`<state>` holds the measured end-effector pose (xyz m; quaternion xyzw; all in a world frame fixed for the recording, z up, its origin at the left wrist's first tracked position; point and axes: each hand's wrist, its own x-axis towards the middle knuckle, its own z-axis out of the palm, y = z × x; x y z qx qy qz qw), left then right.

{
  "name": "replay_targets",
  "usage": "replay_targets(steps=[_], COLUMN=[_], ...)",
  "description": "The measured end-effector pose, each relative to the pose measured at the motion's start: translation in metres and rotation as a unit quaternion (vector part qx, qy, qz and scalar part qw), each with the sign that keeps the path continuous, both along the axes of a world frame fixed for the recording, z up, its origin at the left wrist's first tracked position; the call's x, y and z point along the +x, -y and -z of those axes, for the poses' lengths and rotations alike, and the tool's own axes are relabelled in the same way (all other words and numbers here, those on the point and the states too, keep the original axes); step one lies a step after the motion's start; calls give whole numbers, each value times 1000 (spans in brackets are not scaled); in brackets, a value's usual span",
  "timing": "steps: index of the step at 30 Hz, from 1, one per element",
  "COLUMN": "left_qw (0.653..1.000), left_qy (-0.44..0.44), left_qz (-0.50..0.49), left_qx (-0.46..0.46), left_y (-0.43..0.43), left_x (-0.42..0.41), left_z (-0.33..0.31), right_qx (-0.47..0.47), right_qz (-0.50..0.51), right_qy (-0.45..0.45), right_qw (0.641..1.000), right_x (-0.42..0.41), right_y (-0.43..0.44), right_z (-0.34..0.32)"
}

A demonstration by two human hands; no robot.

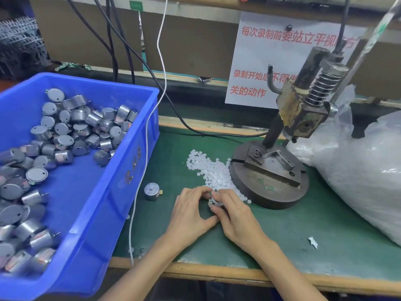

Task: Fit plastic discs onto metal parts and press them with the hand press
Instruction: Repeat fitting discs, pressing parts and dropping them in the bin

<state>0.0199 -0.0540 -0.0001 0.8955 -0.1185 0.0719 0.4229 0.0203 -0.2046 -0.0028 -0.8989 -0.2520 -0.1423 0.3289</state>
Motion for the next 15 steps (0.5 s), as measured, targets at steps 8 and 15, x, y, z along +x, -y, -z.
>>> replay_targets(steps=[8, 15], left_qw=[998, 991], left_qy=[-12, 91], left_qz=[28, 90], left_qx=[-53, -42], left_y=[-7, 1], left_x=[0, -4], left_z=[4, -6], right_qx=[-46, 38], right_qz=[-24, 6], right_qy=[26, -67], right_qw=[998, 997], right_x=[-1, -3], right_y=[-2, -2], right_z=[-3, -5])
